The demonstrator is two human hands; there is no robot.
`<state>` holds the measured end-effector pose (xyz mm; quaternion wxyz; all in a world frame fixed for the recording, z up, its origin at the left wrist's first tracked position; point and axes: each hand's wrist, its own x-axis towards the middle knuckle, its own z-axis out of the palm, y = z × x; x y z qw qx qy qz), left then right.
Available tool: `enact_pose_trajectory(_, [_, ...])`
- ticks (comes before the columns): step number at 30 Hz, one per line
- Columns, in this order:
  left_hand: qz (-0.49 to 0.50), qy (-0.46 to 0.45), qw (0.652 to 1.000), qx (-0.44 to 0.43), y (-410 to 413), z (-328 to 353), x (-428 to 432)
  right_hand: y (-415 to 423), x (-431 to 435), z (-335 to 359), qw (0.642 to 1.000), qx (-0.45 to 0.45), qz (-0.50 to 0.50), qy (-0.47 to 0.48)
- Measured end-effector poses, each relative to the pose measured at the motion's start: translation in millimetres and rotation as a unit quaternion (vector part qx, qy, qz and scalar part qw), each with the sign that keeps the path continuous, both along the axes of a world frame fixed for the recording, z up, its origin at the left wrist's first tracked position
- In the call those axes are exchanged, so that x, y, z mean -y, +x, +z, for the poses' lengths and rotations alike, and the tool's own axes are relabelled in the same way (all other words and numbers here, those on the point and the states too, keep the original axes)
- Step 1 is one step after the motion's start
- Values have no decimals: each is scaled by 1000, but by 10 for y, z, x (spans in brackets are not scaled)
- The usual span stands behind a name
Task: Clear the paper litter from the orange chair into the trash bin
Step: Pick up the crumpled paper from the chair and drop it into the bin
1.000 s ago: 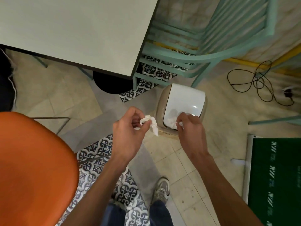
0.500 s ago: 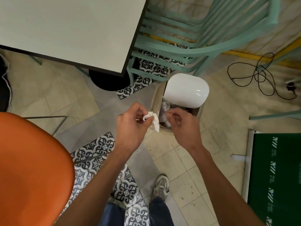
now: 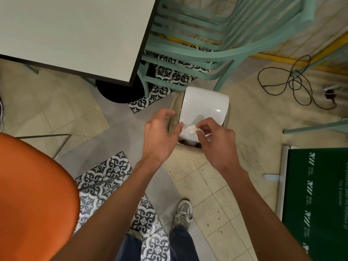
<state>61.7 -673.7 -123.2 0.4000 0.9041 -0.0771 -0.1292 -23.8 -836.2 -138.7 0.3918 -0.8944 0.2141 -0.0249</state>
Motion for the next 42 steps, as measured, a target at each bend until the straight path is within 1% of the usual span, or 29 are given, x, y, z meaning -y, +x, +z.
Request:
enact_pose_trajectory(3, [-9, 46, 998, -32, 62, -65, 8, 41, -42, -15, 991, -31, 42, -126])
enact_pose_trajectory(6, [-35, 51, 995, -73, 122, -158, 16, 103, -119, -11, 982, -31, 72, -172])
enact_pose_trajectory(9, [-59, 57, 994, -69, 155, -218, -11, 137, -157, -27, 976, -52, 86, -193])
enact_pose_trajectory(12, [-66, 51, 995, -55, 157, -202, -93, 134, -208, -13, 979, -38, 69, -187])
enact_pose_trajectory(15, [-52, 47, 997, -37, 119, -139, -246, 125, -294, 34, 982, -20, 43, -182])
enact_pose_trajectory(18, [-20, 28, 999, -30, 11, -14, -540, 113, -451, 105, 983, -16, 39, -179])
enact_pose_trajectory(24, [76, 22, 997, -7, -315, 247, -1495, 78, -981, 241, 989, 39, 30, -137])
enact_pose_trajectory(28, [158, 36, 987, 14, -509, 319, -2414, 125, -1758, 253, 992, 21, 85, -89])
enact_pose_trajectory(30, [181, 42, 983, 14, -574, 282, -2690, 107, -2038, 249, 992, 9, 108, -69])
enact_pose_trajectory(37, [313, 56, 948, 32, -854, 235, -4007, 208, -3462, 202, 966, -6, 256, -43])
enact_pose_trajectory(42, [362, 87, 928, 18, -993, 145, -4865, 331, -4362, 133, 942, -7, 333, -39])
